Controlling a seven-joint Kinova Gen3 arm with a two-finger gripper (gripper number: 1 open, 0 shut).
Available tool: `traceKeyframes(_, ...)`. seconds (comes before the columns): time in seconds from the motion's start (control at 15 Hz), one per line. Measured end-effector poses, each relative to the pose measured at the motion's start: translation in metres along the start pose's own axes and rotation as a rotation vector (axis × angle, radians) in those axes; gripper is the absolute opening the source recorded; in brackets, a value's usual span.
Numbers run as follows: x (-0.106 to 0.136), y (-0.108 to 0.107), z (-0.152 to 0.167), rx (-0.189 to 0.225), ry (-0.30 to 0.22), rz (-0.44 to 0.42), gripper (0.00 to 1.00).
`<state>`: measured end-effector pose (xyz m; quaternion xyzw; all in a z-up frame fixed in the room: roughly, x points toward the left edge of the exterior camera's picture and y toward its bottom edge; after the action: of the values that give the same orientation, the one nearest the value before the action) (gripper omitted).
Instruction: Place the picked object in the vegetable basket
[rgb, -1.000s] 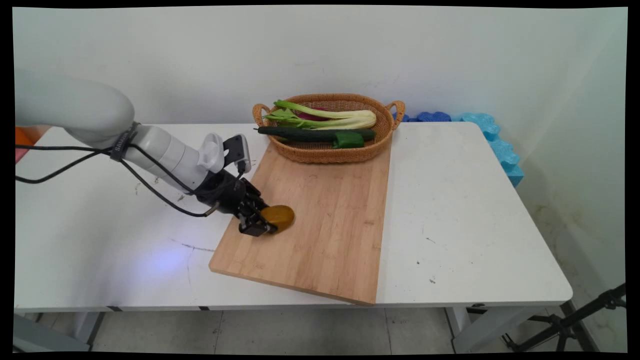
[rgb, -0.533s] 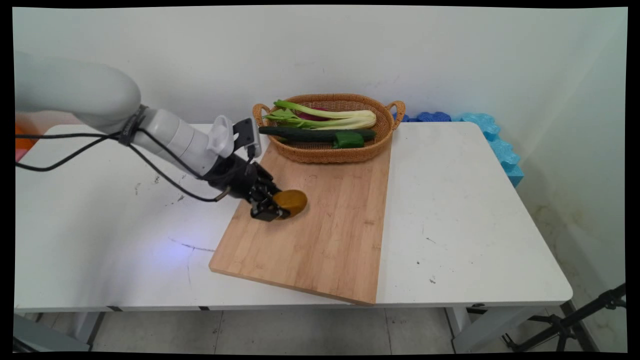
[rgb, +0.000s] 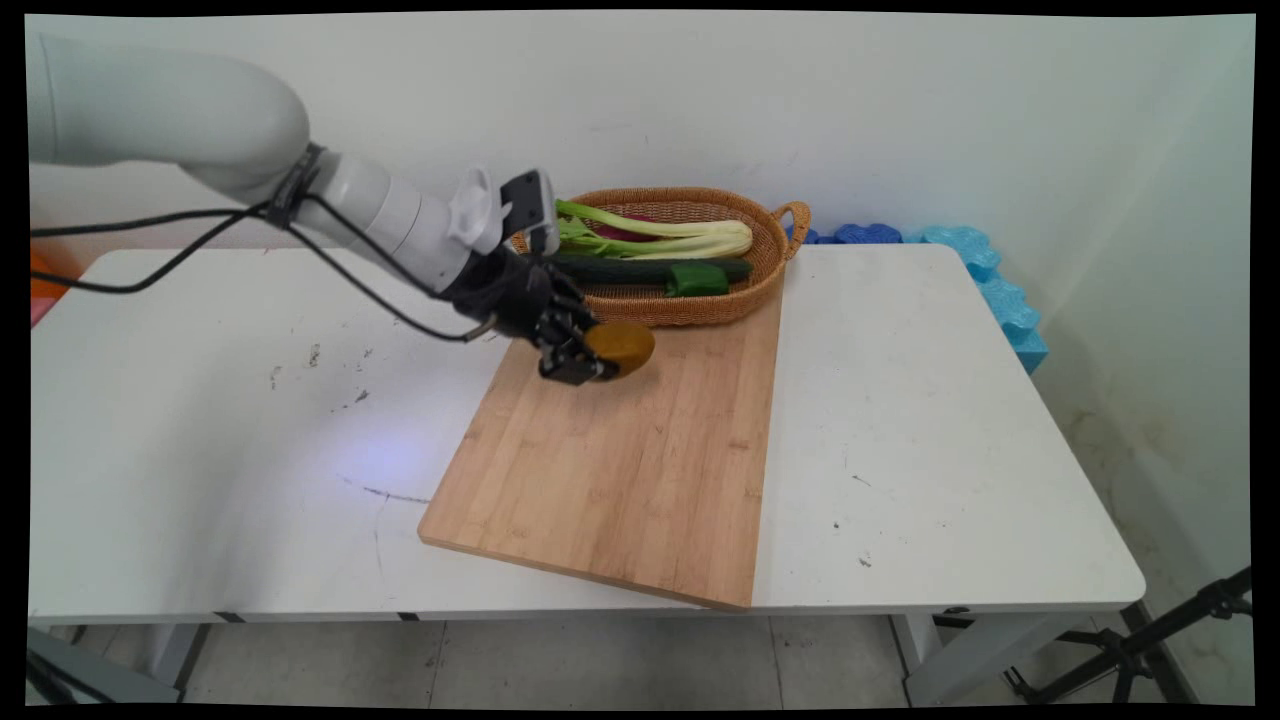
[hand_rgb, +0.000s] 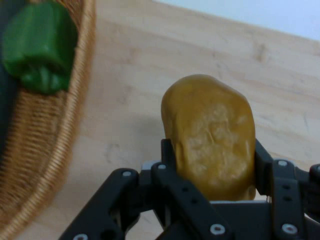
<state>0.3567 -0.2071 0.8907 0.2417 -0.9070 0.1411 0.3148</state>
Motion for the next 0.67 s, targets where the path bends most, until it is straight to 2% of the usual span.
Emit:
traceKeyframes(0.27, 0.022, -0.021, 0.000, 0.030, 0.020, 0.041, 0.00)
traceKeyframes(0.67, 0.042, -0.055, 0.009, 0.077, 0.024, 0.102, 0.00)
